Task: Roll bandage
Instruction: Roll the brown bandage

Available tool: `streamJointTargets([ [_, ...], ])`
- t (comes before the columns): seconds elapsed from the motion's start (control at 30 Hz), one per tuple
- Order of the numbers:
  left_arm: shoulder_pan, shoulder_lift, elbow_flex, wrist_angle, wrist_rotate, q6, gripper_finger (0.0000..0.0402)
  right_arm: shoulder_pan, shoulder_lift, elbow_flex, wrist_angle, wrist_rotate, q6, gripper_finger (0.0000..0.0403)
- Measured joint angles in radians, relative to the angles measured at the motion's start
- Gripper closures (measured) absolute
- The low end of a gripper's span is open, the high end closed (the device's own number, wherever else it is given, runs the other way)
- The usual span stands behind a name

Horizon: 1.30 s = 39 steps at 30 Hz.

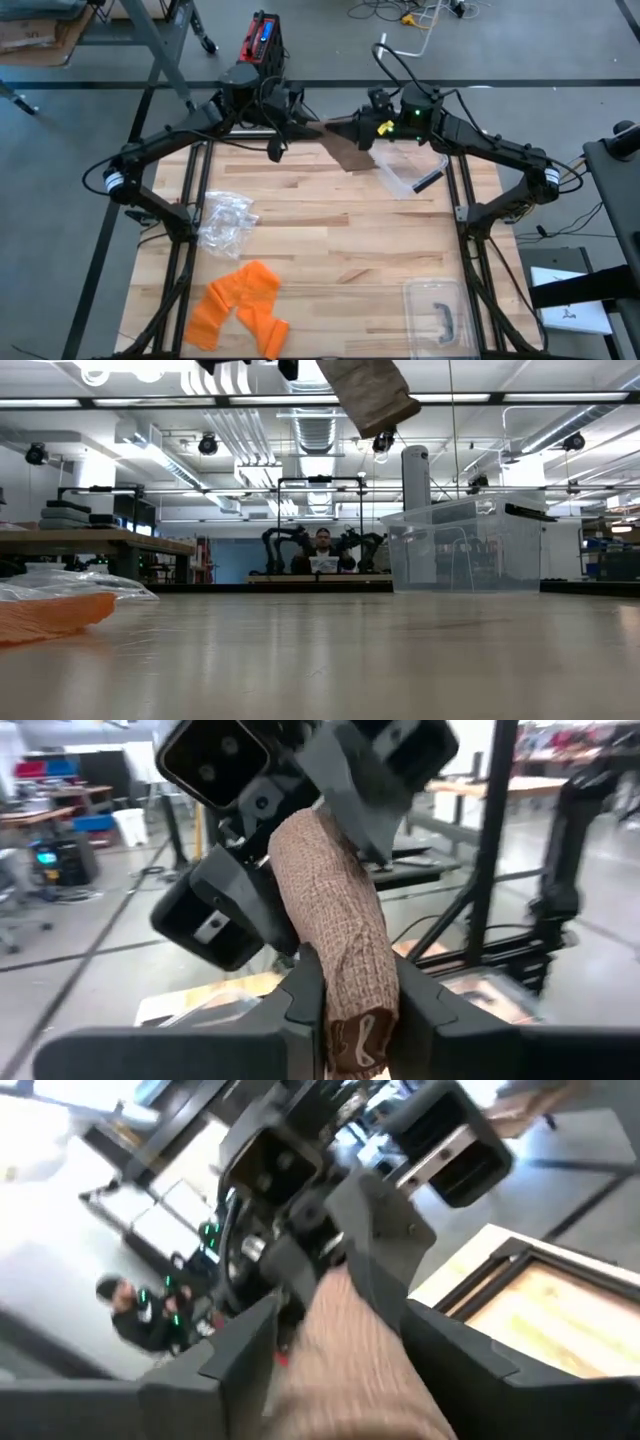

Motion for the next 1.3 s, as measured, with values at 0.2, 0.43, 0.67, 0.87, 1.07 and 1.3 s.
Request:
streamJointTargets([
  [0.2,-0.033,0.0,-0.025,0.002,-0.157,0.053,0.0316,-0.002,0.002,0.0,-0.002,0.049,0.128,0.0149],
  [0.43,-0.036,-0.003,-0.042,0.009,-0.192,0.105,0.0324,-0.002,0.001,0.0,-0.034,0.046,0.174,0.0108],
  [0.67,-0.045,-0.009,-0.059,0.044,-0.212,0.157,0.0326,-0.002,0.0,0.0,-0.056,0.04,0.229,0.0105],
  [0.87,-0.045,-0.017,-0.059,0.047,-0.222,0.184,0.0326,-0.005,-0.011,0.0,-0.098,0.037,0.243,0.0123],
  [1.07,-0.055,-0.029,-0.058,0.061,-0.34,0.241,0.0325,-0.006,-0.014,0.0,-0.113,0.019,0.265,0.0139],
  [1.3,-0.089,-0.016,-0.065,0.06,-0.401,0.319,0.0322,-0.01,-0.014,-0.001,-0.114,0.029,0.28,0.0159],
])
